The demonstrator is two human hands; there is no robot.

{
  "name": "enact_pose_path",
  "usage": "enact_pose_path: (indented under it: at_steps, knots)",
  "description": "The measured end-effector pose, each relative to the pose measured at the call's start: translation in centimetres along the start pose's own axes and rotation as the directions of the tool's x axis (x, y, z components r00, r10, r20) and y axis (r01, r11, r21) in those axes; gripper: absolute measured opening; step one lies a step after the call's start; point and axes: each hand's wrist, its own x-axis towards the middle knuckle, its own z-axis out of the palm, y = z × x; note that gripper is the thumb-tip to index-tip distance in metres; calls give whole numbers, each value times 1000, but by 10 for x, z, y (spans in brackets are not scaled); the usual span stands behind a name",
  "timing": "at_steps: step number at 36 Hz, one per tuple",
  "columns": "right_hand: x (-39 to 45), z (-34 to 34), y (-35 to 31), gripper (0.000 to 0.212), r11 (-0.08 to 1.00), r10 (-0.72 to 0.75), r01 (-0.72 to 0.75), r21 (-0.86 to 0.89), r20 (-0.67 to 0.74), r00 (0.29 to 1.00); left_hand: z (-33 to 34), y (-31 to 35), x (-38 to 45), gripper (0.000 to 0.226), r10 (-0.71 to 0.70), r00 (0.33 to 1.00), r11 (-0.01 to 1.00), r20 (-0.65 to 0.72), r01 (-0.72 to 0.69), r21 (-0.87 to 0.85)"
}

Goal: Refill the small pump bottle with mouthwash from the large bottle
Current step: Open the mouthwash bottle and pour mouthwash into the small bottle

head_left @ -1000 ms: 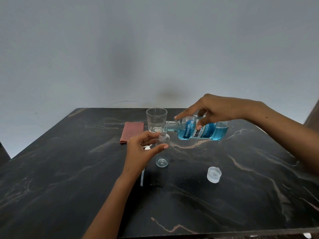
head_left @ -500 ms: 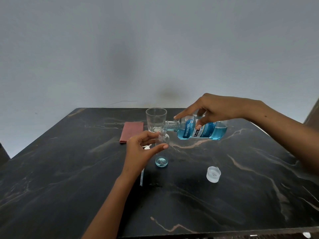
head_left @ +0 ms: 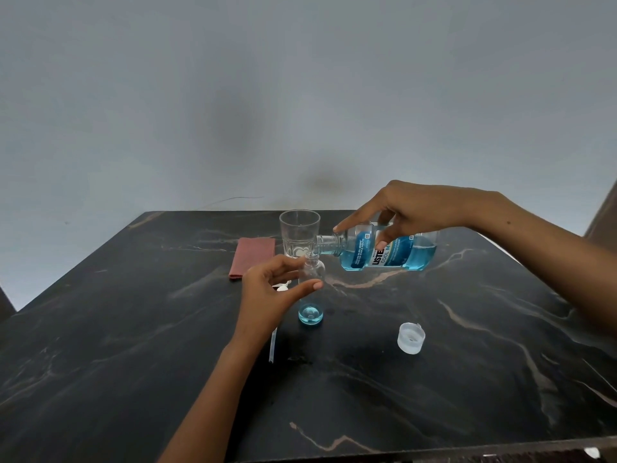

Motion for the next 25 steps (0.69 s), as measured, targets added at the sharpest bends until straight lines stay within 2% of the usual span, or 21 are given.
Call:
enact_pose_path:
  at_steps: [11, 19, 25]
  knots:
    - [1, -2, -4, 61, 1000, -3, 3, -19, 9, 1000, 1, 1, 0, 35, -1, 1000, 1000, 7, 0, 19]
    - [1, -5, -7, 59, 1000, 16, -16, -19, 14, 1000, 0, 0, -1, 46, -10, 1000, 1000, 10, 10, 20]
    - [1, -6, -12, 57, 999, 25, -24, -41, 23, 999, 0, 1, -1, 44, -22, 1000, 1000, 4, 22, 15]
